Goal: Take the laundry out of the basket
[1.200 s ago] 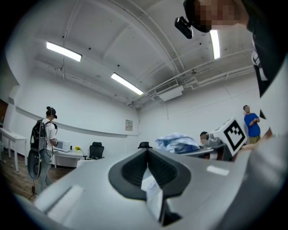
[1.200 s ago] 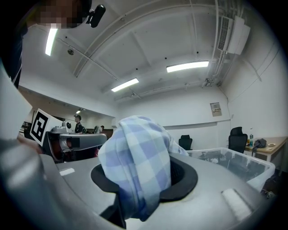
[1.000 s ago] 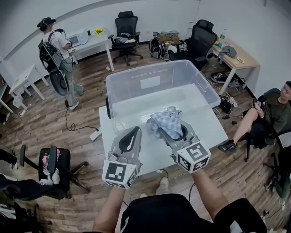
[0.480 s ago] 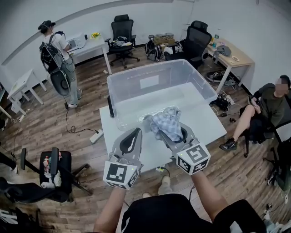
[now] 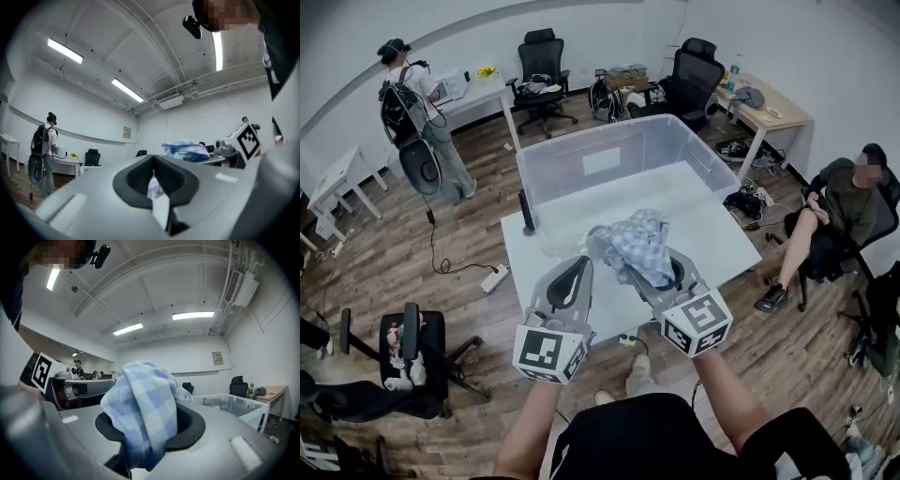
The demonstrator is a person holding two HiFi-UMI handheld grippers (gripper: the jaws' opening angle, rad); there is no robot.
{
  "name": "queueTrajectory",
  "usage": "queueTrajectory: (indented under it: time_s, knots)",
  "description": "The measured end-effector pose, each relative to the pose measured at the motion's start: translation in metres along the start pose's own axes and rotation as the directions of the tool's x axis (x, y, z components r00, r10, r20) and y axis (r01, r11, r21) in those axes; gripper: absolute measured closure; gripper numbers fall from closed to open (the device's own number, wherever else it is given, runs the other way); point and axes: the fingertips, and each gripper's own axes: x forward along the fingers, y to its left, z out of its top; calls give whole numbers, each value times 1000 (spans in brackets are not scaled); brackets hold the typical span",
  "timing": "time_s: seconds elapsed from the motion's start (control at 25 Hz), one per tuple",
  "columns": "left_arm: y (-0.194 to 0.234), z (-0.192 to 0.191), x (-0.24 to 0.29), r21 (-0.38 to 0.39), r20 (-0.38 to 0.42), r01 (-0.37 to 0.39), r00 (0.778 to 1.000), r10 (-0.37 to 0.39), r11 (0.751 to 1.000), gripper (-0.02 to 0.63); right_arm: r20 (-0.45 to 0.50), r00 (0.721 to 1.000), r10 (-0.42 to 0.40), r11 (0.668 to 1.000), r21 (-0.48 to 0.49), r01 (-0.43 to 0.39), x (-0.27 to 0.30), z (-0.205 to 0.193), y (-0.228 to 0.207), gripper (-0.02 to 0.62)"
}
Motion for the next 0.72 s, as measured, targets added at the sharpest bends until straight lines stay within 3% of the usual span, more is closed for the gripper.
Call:
queueTrajectory:
  time_s: [0.72]
  knots:
    - [-7,-7,-8,-19,-7,11,1000,-11,1000,598,-12,1000,-20,1000,4,20,-17,-7,10,423]
